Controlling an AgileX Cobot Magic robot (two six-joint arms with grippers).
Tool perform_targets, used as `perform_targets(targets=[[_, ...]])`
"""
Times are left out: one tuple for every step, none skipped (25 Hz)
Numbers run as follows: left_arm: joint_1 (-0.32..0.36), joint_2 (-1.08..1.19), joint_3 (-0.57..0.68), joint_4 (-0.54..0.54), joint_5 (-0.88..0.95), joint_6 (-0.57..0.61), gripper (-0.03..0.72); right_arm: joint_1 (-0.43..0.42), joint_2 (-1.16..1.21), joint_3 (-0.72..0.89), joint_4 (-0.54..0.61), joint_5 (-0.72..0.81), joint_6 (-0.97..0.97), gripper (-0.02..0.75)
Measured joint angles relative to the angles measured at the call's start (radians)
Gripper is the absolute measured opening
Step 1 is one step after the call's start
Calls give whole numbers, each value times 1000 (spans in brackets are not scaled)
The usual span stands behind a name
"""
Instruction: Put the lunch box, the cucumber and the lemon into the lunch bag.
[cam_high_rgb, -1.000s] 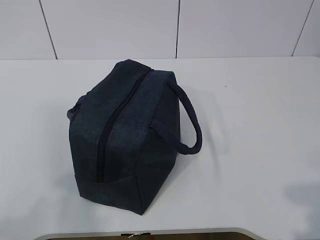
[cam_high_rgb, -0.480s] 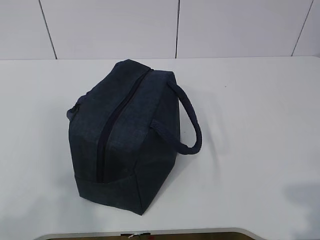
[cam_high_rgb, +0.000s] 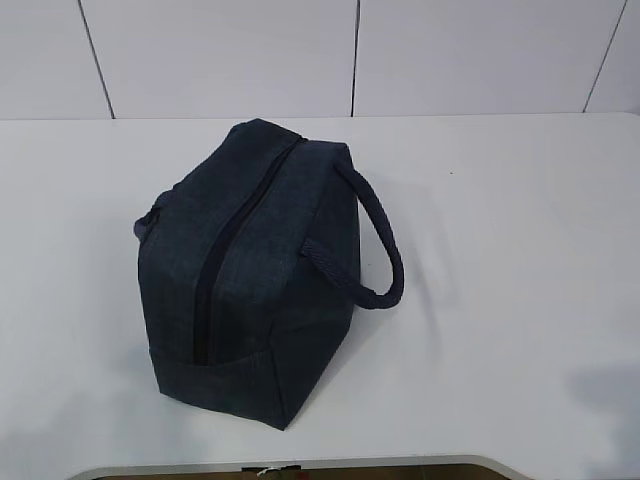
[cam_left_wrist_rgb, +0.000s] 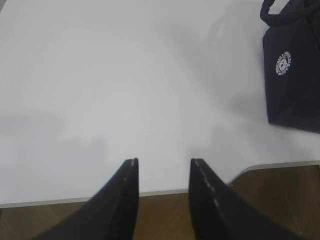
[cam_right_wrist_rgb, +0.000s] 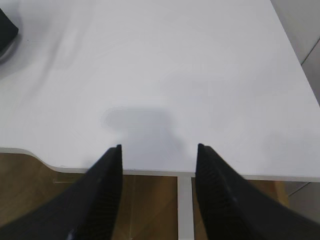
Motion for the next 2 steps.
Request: perform_targets(targets=[[0, 0, 0, 0, 0, 0, 242, 0, 0, 0, 0, 0, 0, 388], [0, 0, 0, 0, 0, 0, 242, 0, 0, 0, 0, 0, 0, 388]])
